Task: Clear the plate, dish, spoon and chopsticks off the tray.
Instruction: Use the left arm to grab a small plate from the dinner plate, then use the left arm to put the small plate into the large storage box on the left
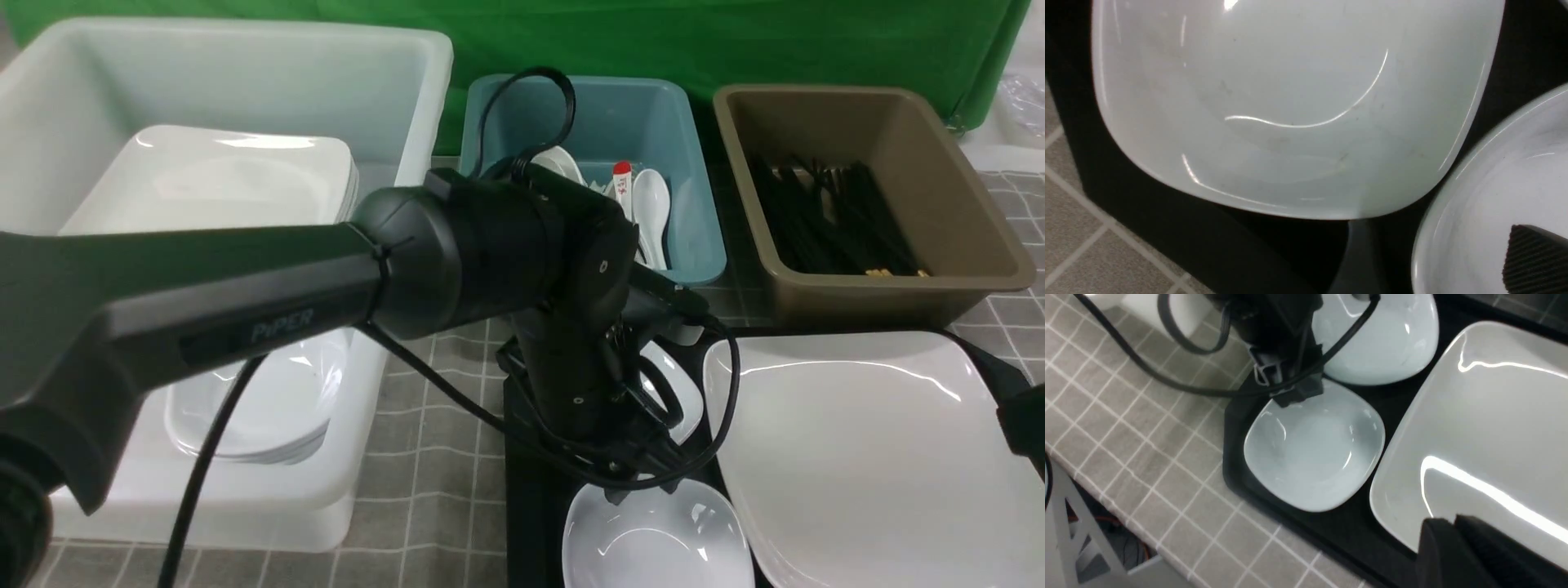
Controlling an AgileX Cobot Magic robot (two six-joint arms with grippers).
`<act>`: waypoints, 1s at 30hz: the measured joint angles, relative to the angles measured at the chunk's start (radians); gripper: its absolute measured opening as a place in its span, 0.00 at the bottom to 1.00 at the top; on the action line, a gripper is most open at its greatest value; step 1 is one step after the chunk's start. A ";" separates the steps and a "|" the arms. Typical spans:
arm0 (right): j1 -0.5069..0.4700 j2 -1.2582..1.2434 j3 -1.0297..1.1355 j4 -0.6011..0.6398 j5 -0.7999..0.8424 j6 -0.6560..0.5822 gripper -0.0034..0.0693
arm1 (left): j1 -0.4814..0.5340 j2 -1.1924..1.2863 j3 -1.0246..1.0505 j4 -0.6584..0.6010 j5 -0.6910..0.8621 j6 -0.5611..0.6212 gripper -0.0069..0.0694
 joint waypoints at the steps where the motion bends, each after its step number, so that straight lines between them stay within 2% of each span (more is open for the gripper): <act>1: 0.000 0.008 0.000 0.000 0.003 0.000 0.14 | 0.000 0.008 0.001 -0.010 0.001 0.000 0.70; 5: 0.000 0.028 0.000 -0.001 0.015 -0.010 0.14 | -0.001 0.043 0.001 -0.029 0.023 0.000 0.74; 11: 0.000 0.043 0.000 -0.002 0.018 -0.020 0.14 | -0.001 0.081 0.004 -0.054 0.020 0.000 0.72; 15: 0.000 0.043 0.000 -0.002 0.011 -0.022 0.14 | -0.001 0.084 0.005 -0.054 0.019 0.000 0.53; 17: 0.000 0.043 0.000 -0.002 0.006 -0.022 0.14 | -0.001 0.084 0.005 -0.057 0.023 0.000 0.37; 18: 0.000 0.043 0.000 -0.002 0.004 -0.022 0.14 | -0.001 0.081 0.004 -0.068 0.027 -0.001 0.33; 24: 0.000 0.043 0.000 -0.003 -0.003 -0.022 0.14 | 0.001 0.042 0.000 -0.078 0.060 -0.007 0.27; 27: 0.000 0.043 0.000 -0.003 -0.005 -0.030 0.14 | 0.001 -0.026 0.002 -0.080 0.070 -0.007 0.17; 30: 0.000 0.043 0.000 0.027 -0.014 -0.060 0.14 | 0.002 -0.114 0.003 -0.066 0.056 -0.007 0.14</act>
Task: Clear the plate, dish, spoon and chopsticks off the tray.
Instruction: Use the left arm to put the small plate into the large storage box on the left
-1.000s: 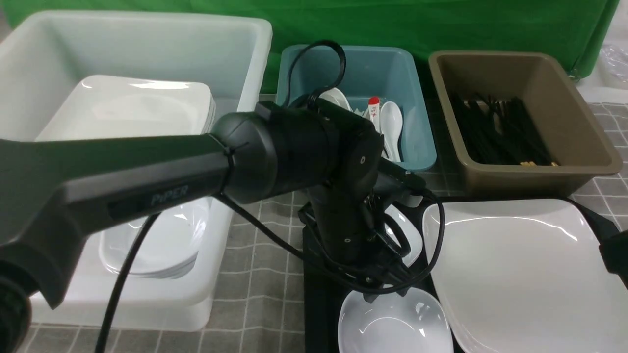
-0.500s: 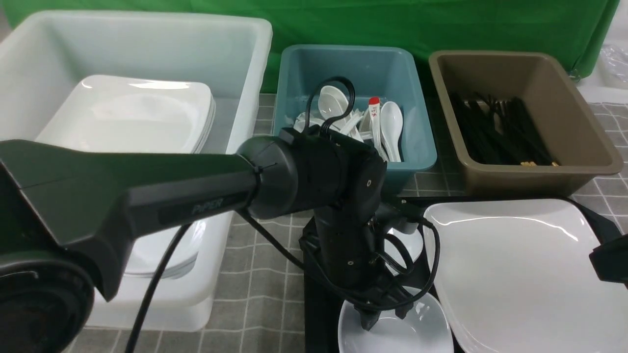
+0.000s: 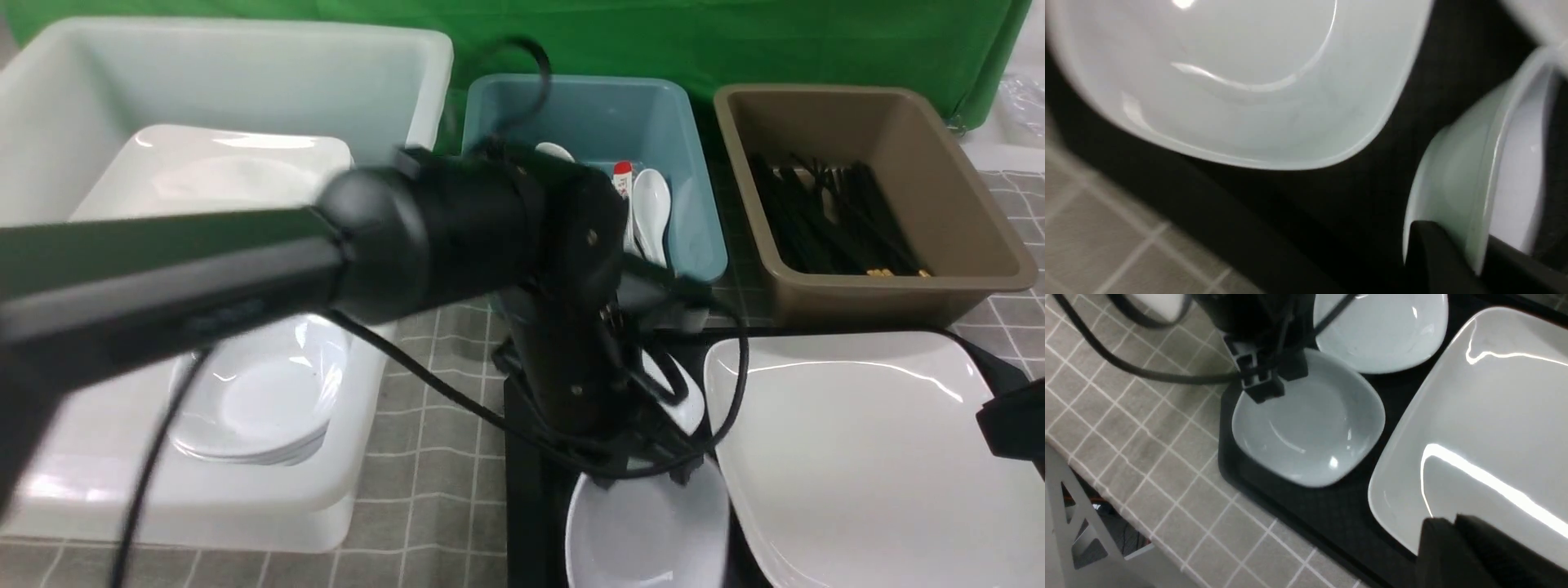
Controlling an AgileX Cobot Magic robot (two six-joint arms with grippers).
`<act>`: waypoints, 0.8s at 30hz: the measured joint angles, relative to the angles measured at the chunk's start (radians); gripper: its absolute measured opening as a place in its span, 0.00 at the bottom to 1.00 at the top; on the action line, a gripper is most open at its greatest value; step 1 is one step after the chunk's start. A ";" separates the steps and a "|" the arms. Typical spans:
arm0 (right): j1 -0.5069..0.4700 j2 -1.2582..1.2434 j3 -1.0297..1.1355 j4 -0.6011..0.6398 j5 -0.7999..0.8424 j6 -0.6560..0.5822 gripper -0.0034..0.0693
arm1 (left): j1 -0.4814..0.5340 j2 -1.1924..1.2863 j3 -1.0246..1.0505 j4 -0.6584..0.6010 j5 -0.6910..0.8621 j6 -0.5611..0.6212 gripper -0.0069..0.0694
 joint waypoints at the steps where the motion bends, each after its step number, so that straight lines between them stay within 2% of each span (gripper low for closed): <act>1: 0.004 0.002 -0.004 0.019 -0.006 -0.012 0.14 | 0.001 -0.036 0.000 0.000 -0.015 0.000 0.13; 4: 0.042 0.030 -0.046 0.072 -0.020 -0.034 0.10 | 0.020 -0.132 -0.017 -0.021 -0.028 0.000 0.13; 9: 0.202 0.117 -0.159 0.090 -0.029 -0.042 0.08 | 0.167 -0.267 -0.038 -0.119 0.033 0.046 0.13; 10: 0.274 0.157 -0.200 0.090 -0.033 -0.041 0.08 | 0.242 -0.296 -0.038 -0.145 0.059 0.071 0.13; 13: 0.409 0.232 -0.290 0.049 -0.058 0.016 0.08 | 0.440 -0.363 -0.022 -0.222 0.125 0.134 0.13; 14: 0.426 0.237 -0.294 0.040 -0.063 0.027 0.08 | 0.466 -0.371 -0.017 -0.235 0.131 0.143 0.13; 17: 0.524 0.292 -0.351 -0.028 -0.087 0.086 0.08 | 0.645 -0.415 0.031 -0.360 0.151 0.215 0.13; 19: 0.599 0.341 -0.386 -0.067 -0.116 0.120 0.08 | 0.812 -0.450 0.099 -0.460 0.159 0.262 0.13; 23: 0.668 0.397 -0.401 -0.077 -0.198 0.160 0.08 | 0.988 -0.489 0.234 -0.495 0.120 0.268 0.13; 24: 0.673 0.402 -0.401 -0.078 -0.207 0.163 0.08 | 0.995 -0.491 0.252 -0.495 0.112 0.268 0.13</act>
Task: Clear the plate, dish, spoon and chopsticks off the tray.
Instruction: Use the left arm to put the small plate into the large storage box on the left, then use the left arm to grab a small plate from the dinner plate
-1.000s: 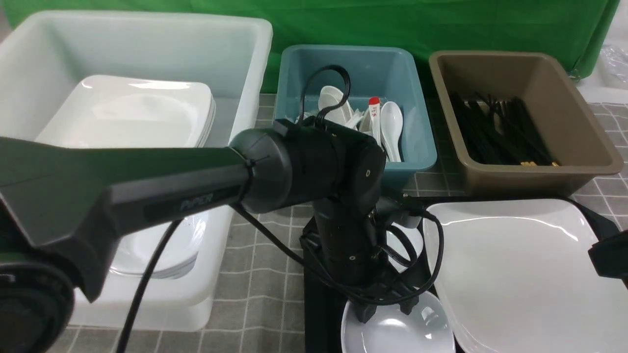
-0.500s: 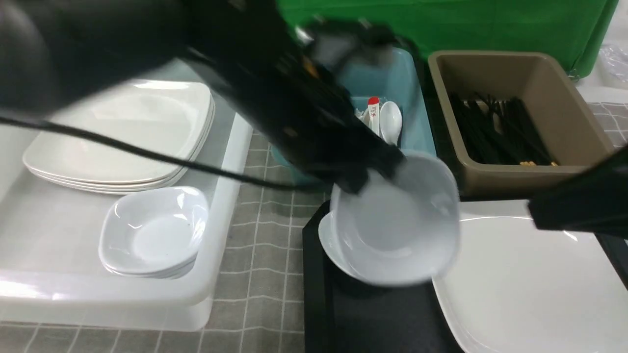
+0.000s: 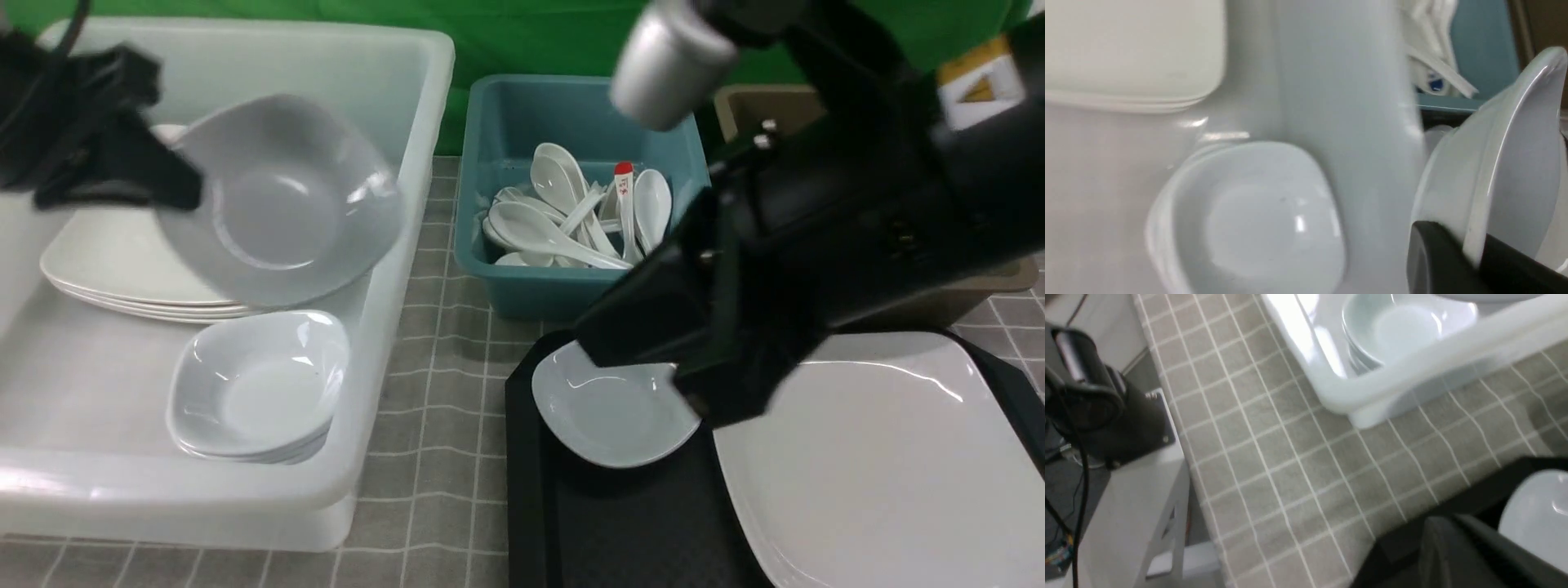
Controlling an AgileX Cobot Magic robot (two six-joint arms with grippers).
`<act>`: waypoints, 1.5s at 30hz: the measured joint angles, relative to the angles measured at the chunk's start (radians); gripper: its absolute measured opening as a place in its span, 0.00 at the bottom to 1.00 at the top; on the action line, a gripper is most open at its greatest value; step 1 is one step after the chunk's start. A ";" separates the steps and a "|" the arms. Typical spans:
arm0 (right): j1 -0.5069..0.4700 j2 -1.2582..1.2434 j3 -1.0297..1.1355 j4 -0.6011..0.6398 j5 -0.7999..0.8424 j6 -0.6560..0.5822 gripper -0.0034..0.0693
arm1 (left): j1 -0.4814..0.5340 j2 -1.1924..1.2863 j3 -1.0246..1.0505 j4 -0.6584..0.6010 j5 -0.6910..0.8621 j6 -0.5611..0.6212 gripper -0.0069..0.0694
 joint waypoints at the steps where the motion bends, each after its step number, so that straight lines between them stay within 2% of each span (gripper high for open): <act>1: 0.012 0.017 -0.001 -0.002 -0.029 0.008 0.08 | 0.041 -0.017 0.064 -0.001 -0.036 -0.001 0.13; 4: 0.019 0.056 -0.009 -0.006 -0.066 0.015 0.08 | 0.091 -0.050 0.211 -0.001 -0.142 -0.030 0.13; 7: 0.019 0.093 -0.032 -0.009 -0.077 0.021 0.08 | 0.098 -0.059 0.322 -0.004 -0.213 -0.065 0.13; 13: 0.028 0.142 -0.095 -0.010 -0.083 0.022 0.08 | 0.098 -0.060 0.415 -0.008 -0.284 -0.080 0.16; 17: 0.029 0.178 -0.154 -0.010 -0.082 0.022 0.08 | 0.098 -0.062 0.433 -0.007 -0.321 -0.081 0.35; 18: 0.029 0.179 -0.155 -0.010 -0.082 0.022 0.08 | 0.098 -0.062 0.433 -0.006 -0.321 -0.081 0.36; 19: 0.029 0.182 -0.159 -0.010 -0.082 0.022 0.08 | 0.097 -0.063 0.433 -0.006 -0.317 -0.081 0.45; 20: 0.029 0.182 -0.159 -0.010 -0.082 0.022 0.08 | 0.097 -0.063 0.433 -0.006 -0.314 -0.081 0.48; 21: 0.029 0.183 -0.160 -0.016 -0.075 0.022 0.08 | 0.097 -0.063 0.422 0.007 -0.292 -0.078 0.57; 24: 0.029 0.183 -0.164 -0.087 -0.043 0.030 0.08 | 0.096 -0.063 0.331 0.103 -0.173 -0.085 0.73; 25: 0.027 0.183 -0.164 -0.107 -0.035 0.034 0.08 | 0.096 -0.063 0.322 0.111 -0.164 -0.089 0.74; 27: 0.017 0.177 -0.164 -0.189 -0.003 0.078 0.09 | 0.096 -0.064 0.207 0.202 -0.060 -0.158 0.78; 30: -0.011 0.154 -0.164 -0.284 0.053 0.127 0.09 | 0.068 -0.079 0.105 0.227 0.008 -0.186 0.73; 32: -0.047 0.130 -0.164 -0.346 0.099 0.157 0.09 | 0.006 -0.088 0.049 0.229 0.017 -0.186 0.60; 35: -0.119 0.100 -0.164 -0.417 0.176 0.185 0.09 | -0.164 -0.094 -0.004 0.225 -0.016 -0.211 0.31; 37: -0.198 0.077 -0.153 -0.434 0.236 0.190 0.09 | -0.317 -0.077 -0.021 0.223 -0.057 -0.249 0.17; 40: -0.290 0.046 -0.106 -0.449 0.269 0.200 0.09 | -0.534 -0.020 -0.037 0.234 -0.107 -0.275 0.11; 45: -0.420 -0.039 0.047 -0.440 0.263 0.212 0.09 | -0.846 0.179 -0.083 0.351 -0.240 -0.271 0.10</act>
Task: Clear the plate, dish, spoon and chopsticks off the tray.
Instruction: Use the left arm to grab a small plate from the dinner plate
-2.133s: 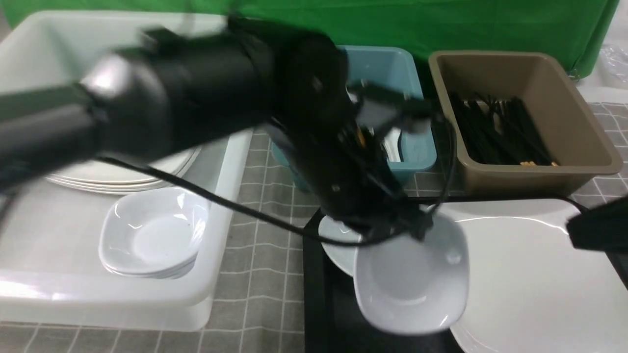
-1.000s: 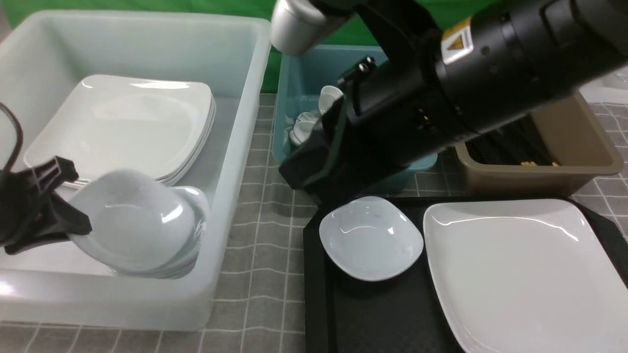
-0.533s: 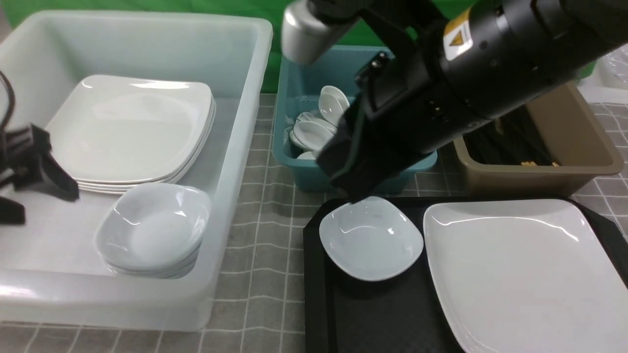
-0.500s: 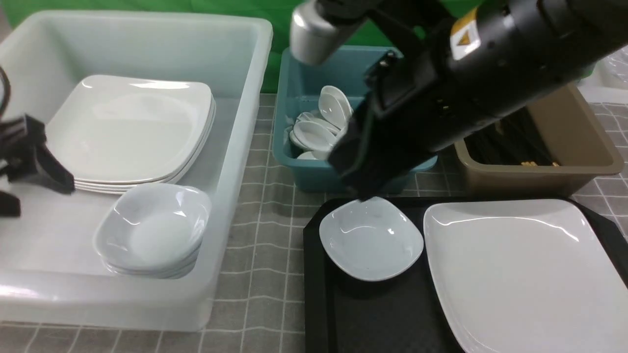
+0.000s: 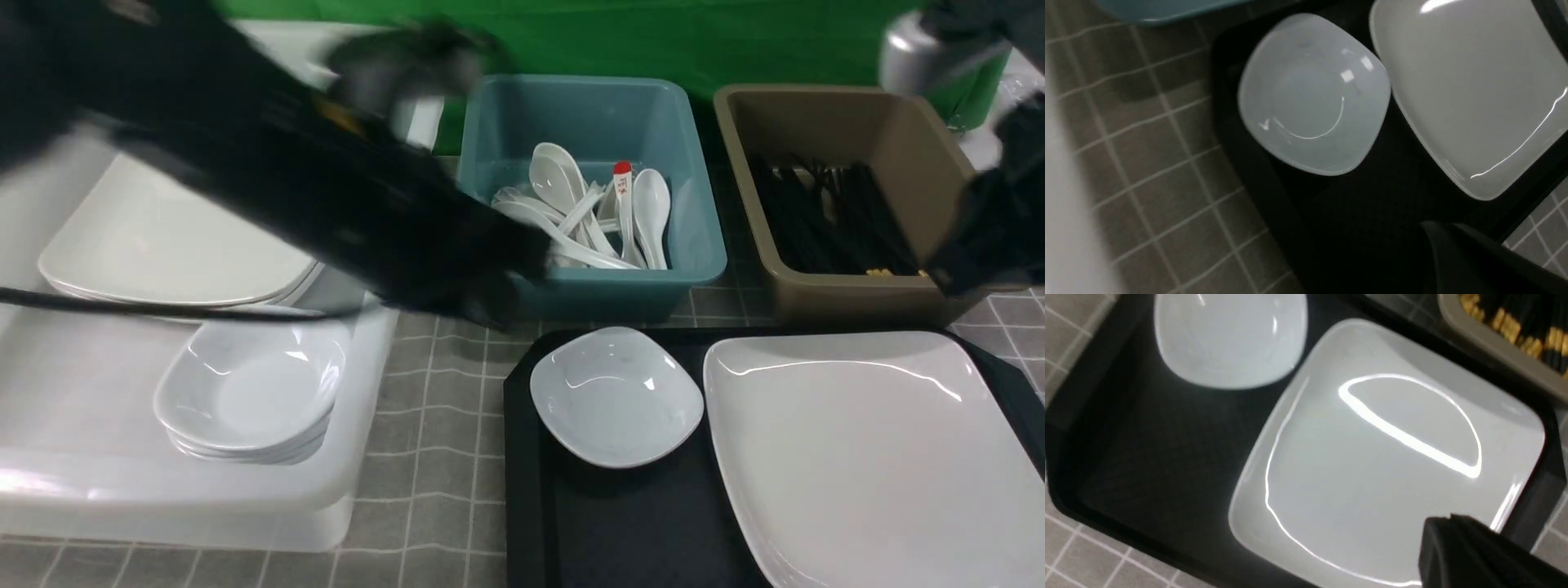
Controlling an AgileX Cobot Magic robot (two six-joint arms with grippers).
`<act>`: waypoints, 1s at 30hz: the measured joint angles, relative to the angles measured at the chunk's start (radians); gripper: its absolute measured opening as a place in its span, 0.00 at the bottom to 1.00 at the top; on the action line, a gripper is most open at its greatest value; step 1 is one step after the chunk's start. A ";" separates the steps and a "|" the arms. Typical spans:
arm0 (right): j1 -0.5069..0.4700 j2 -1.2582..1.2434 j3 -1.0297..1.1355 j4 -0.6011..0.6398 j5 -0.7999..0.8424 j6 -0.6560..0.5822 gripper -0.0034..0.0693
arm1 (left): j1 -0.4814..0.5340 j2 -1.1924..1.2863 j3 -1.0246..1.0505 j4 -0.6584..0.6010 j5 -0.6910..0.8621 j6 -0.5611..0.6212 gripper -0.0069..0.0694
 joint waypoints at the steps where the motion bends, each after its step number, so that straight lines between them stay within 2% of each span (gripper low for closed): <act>1: -0.012 -0.016 0.027 0.006 -0.004 0.000 0.09 | -0.039 0.037 -0.010 0.033 -0.018 0.003 0.10; 3: -0.030 -0.053 0.081 0.006 -0.026 0.000 0.09 | -0.123 0.125 -0.038 0.130 -0.041 0.007 0.11; 4: -0.032 -0.061 0.094 0.006 -0.029 0.000 0.09 | -0.123 0.125 -0.041 0.141 -0.043 0.007 0.11; 5: -0.033 -0.088 0.143 0.012 -0.042 0.000 0.09 | -0.177 0.191 -0.063 0.222 -0.045 0.008 0.14; 9: -0.033 -0.159 0.230 0.022 -0.055 0.001 0.09 | -0.249 0.327 -0.109 0.363 -0.049 0.002 0.25; 12: -0.033 -0.205 0.267 0.026 -0.054 0.001 0.09 | -0.263 0.389 -0.126 0.435 -0.087 0.000 0.40; 13: -0.033 -0.221 0.270 0.027 -0.053 0.001 0.09 | -0.264 0.409 -0.126 0.458 -0.106 0.000 0.48; 14: -0.033 -0.224 0.270 0.028 -0.054 0.001 0.09 | -0.264 0.412 -0.126 0.458 -0.106 0.000 0.50; 17: -0.033 -0.270 0.270 0.030 -0.076 0.001 0.09 | -0.264 0.456 -0.126 0.516 -0.132 0.000 0.67; 21: -0.033 -0.306 0.270 0.030 -0.100 0.000 0.09 | -0.264 0.493 -0.127 0.588 -0.157 -0.001 0.78; 24: -0.033 -0.315 0.270 0.030 -0.109 0.000 0.09 | -0.264 0.506 -0.127 0.599 -0.159 -0.017 0.79; 27: -0.033 -0.317 0.270 0.030 -0.112 0.000 0.09 | -0.264 0.509 -0.127 0.597 -0.158 -0.042 0.74; 28: -0.033 -0.317 0.270 0.030 -0.113 0.002 0.10 | -0.264 0.509 -0.127 0.594 -0.156 -0.049 0.68; 30: -0.033 -0.317 0.270 0.041 -0.113 0.003 0.10 | -0.264 0.509 -0.130 0.584 -0.146 -0.050 0.49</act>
